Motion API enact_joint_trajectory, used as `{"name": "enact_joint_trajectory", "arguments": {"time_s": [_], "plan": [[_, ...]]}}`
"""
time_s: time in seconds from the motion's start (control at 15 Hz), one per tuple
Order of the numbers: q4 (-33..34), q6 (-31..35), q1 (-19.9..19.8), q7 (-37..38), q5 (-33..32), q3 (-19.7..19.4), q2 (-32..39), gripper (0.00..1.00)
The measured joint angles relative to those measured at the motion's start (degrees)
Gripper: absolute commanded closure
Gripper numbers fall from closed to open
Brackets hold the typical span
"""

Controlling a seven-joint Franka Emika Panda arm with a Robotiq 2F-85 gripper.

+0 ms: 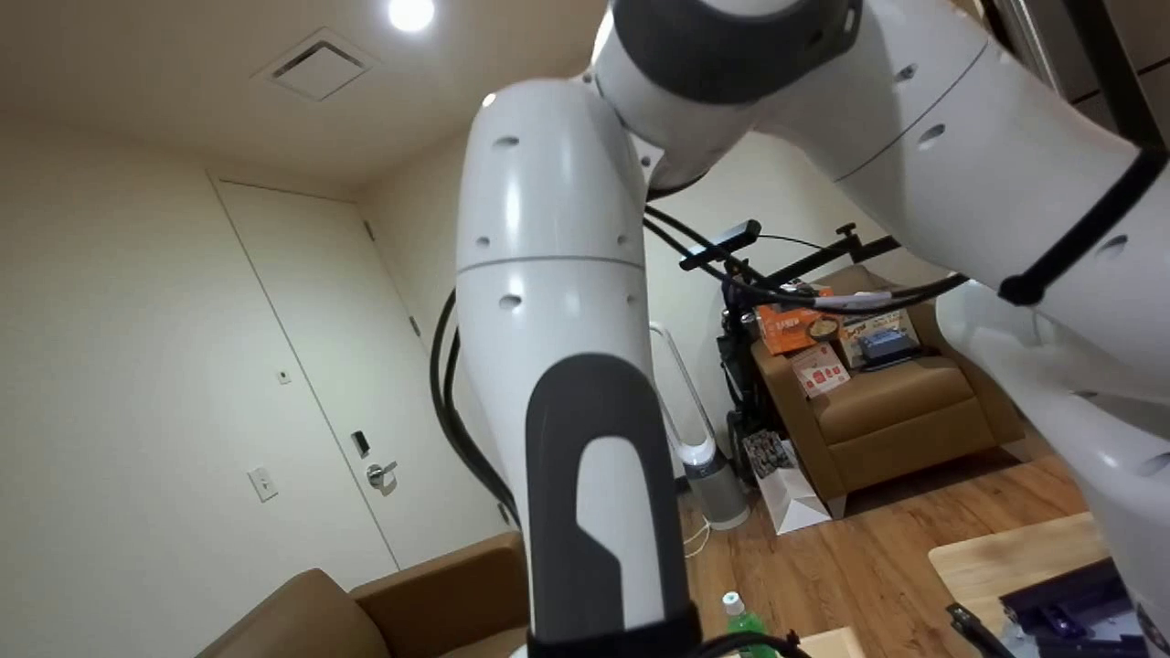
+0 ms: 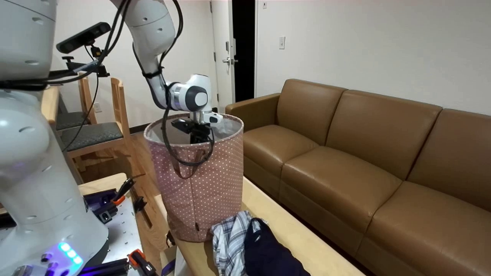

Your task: Remove three things from the carrier bag and put them on the table

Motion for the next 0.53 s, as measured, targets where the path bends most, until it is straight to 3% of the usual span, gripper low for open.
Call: {"name": "enact_joint_trajectory", "arguments": {"time_s": [0.53], "plan": [[7.95, 0.0, 0.96, -5.34, 2.78, -2.59, 14.49, 0.0]]}}
